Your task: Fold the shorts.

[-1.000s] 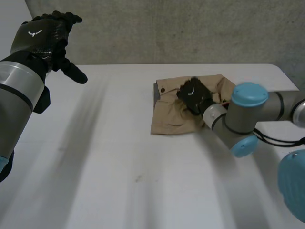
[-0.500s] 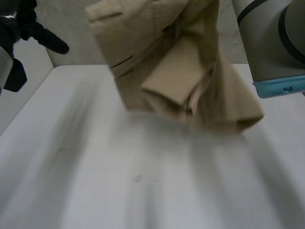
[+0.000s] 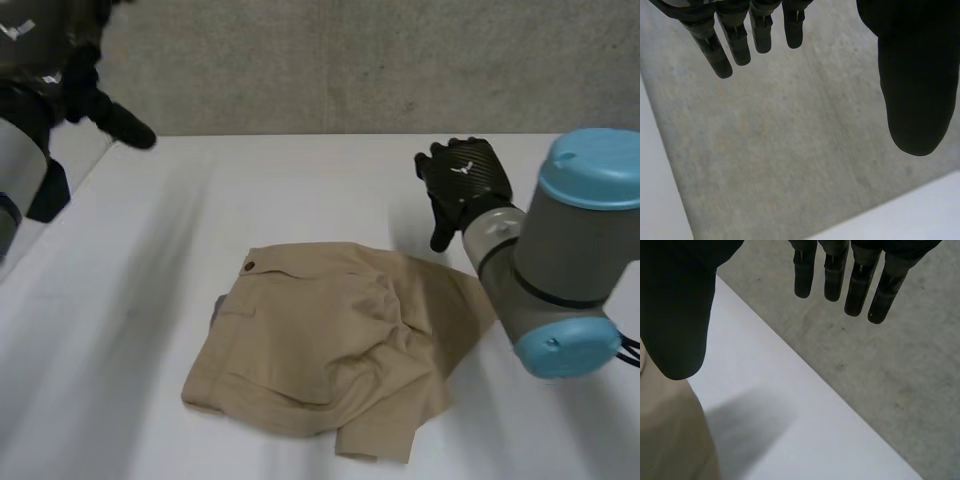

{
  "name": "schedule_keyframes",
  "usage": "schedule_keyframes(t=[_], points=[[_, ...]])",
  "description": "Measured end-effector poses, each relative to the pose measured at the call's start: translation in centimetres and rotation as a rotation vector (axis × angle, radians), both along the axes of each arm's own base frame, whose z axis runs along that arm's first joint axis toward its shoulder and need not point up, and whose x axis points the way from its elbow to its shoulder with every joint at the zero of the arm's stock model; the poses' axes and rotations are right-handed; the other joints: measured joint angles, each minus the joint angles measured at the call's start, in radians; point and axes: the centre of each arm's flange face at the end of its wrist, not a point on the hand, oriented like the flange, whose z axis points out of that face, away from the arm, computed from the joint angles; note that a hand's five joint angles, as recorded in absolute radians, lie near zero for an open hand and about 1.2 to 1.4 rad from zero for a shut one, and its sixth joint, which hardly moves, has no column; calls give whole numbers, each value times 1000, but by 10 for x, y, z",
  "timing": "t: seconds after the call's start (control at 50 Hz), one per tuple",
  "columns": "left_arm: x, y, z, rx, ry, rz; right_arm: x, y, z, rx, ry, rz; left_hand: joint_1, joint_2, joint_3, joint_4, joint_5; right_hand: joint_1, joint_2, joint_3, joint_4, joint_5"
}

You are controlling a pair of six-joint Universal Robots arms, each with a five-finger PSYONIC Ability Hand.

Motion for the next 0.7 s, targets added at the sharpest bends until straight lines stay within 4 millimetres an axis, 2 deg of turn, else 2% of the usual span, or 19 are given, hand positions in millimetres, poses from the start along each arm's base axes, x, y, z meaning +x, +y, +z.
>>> schedule_keyframes(t=[0.02, 0.04, 0.08, 0.16, 0.24, 0.4, 0.5, 0.52, 0.62, 0.7], points=[[0, 0, 0, 0, 0, 0, 0, 0, 0, 0, 0, 0, 0, 0, 0, 0, 0, 0, 0, 0, 0, 0], [-2, 3, -10, 38, -31, -22, -10, 2, 3, 11, -15, -8, 1, 0, 0, 0, 0, 0, 0, 0, 0, 0], [-4, 6, -19, 74, -65, -45, -17, 5, 4, 21, -22, 0, 1, 0, 0, 0, 0, 0, 0, 0, 0, 0], [-6, 12, -35, 129, -123, -82, -23, 11, 0, 46, -24, 32, 1, 0, 0, 0, 0, 0, 0, 0, 0, 0], [-7, 26, -73, 234, -245, -138, -27, 26, -14, 102, -16, 108, 3, 2, 0, 1, 0, 0, 0, 0, 0, 0], [-4, 58, -137, 353, -443, -206, -34, 35, -27, 131, -12, 132, 58, 43, 37, 39, 30, 0, 0, 0, 0, 0], [-4, 73, -157, 358, -521, -255, -35, 34, -29, 129, -12, 127, 101, 78, 67, 79, 65, 0, 0, 0, 0, 0], [-5, 83, -169, 353, -571, -296, -35, 34, -30, 127, -13, 125, 163, 146, 134, 146, 129, 0, 0, 0, 0, 0], [-5, 94, -182, 353, -620, -348, -35, 34, -30, 127, -13, 124, 180, 169, 157, 168, 152, 0, 0, 0, 0, 0], [-5, 96, -191, 371, -636, -367, -35, 35, -31, 132, -11, 125, 199, 188, 176, 186, 171, 0, 0, 0, 0, 0]])
